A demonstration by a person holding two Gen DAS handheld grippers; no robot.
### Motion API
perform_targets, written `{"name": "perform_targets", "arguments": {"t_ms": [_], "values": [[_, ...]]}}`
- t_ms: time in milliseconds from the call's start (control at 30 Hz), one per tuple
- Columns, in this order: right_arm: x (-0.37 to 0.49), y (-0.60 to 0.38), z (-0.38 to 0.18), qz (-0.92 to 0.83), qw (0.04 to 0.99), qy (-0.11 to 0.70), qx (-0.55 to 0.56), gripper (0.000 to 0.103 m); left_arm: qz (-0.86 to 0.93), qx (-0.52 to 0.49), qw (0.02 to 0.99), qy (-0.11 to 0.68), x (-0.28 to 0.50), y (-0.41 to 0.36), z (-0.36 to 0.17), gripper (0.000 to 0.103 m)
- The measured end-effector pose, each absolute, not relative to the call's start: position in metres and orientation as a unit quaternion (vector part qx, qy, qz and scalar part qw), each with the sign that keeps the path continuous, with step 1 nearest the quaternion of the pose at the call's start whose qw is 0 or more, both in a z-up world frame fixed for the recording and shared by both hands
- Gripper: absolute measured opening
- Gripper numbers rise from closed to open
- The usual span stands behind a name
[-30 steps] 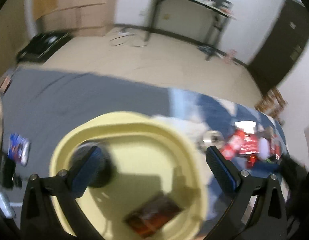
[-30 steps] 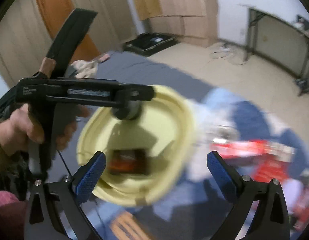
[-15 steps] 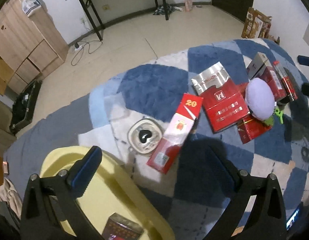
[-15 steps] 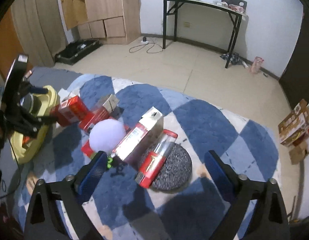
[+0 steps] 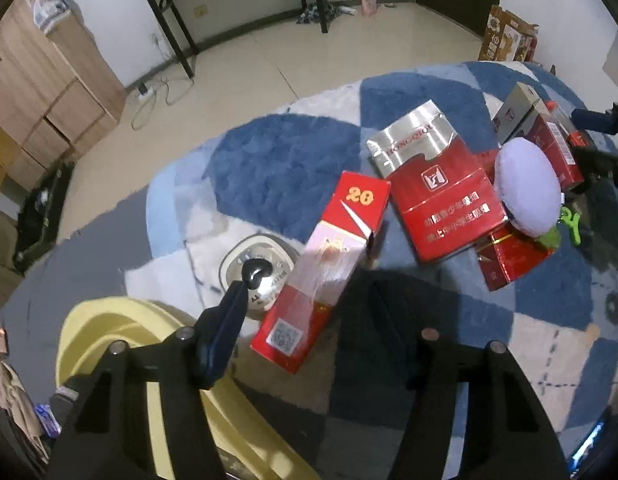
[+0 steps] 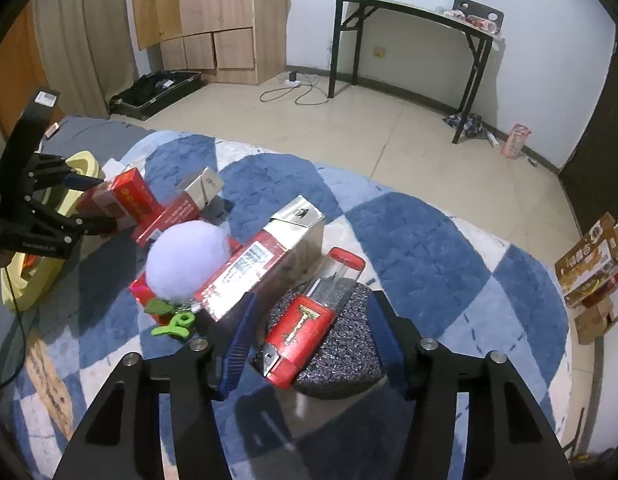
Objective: Organize rigid objects
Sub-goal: 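Grasp the upright red cigarette box with left tool while right tool grasps the red lighter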
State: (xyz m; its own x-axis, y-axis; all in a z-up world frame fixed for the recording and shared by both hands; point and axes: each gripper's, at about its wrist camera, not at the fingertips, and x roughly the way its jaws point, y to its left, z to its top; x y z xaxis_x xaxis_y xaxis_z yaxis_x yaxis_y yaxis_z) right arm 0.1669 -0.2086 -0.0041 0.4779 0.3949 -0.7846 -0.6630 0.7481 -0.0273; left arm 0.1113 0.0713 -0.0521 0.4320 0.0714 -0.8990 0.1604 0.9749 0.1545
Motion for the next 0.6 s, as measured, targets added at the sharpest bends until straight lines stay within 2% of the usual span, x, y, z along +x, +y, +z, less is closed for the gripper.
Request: {"name": "perform_targets", "arguments": {"t_ms": [133, 233, 500, 600], "values": [[0.168, -0.212, -0.007, 0.321, 0.847, 0.393, -0.160, 0.034, -0.021, 0.087, 0.847, 0.524, 0.112, 0.072, -0.044, 0.044], [0.163, -0.210, -0.011, 0.323, 0.848, 0.384, -0.170, 0.029, -0.032, 0.070, 0.846, 0.528, 0.112, 0.071, -0.041, 0.036], [0.158, -0.205, -0.016, 0.323, 0.849, 0.370, -0.192, 0.027, -0.047, 0.061, 0.832, 0.549, 0.115, 0.056, -0.059, 0.036], [0.158, -0.206, -0.016, 0.326, 0.850, 0.368, -0.189, 0.024, -0.043, 0.066, 0.841, 0.536, 0.112, 0.053, -0.059, 0.028]]}}
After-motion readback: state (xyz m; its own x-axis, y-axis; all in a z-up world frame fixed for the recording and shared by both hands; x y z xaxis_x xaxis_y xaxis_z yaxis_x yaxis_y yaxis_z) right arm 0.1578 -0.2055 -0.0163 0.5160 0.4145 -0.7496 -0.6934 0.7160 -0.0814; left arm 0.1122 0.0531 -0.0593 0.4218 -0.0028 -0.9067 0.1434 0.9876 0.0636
